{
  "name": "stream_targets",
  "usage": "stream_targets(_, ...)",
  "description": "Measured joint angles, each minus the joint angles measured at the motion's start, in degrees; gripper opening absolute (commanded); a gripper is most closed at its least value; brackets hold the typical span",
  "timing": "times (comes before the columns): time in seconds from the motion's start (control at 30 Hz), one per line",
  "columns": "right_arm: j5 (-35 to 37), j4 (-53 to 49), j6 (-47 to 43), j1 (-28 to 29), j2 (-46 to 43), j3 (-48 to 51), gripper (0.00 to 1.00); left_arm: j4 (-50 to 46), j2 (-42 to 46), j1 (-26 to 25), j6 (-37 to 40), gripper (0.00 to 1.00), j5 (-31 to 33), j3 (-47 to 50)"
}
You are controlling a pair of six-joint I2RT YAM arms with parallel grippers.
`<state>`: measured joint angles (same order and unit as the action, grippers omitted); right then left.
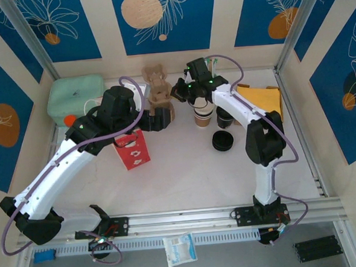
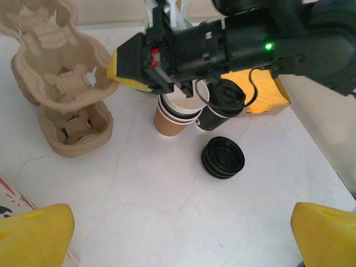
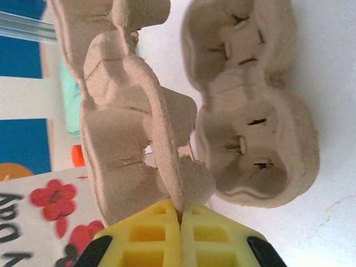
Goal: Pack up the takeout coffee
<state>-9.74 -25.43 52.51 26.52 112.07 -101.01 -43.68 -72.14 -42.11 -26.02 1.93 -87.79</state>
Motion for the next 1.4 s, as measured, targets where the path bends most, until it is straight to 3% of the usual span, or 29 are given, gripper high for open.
stream_targets(0.43,-0.7,2.2,-1.5,0.1,-23.7,21.5,0.00,0.0,2.5,-1.3,-3.5,0.99,0.4,0.0)
stream_targets(0.9,3.5,-0.5,-0.4,6.9,-54.0,55.5,0.00,-1.3,3.7,-18.0,-7.1,0.99,10.3,3.1)
stream_targets(1.1,4.3,-1.6,1.6,7.4,-58.9,66.2,0.00,-1.8,3.8,-21.6,-9.3,0.99,13.4,6.6)
stream_targets(1.4,5.3,-1.0,2.2,8.0,-58.6,71.4,0.00,-1.7,3.8,-22.3,-11.3,0.99,14.5,10.1)
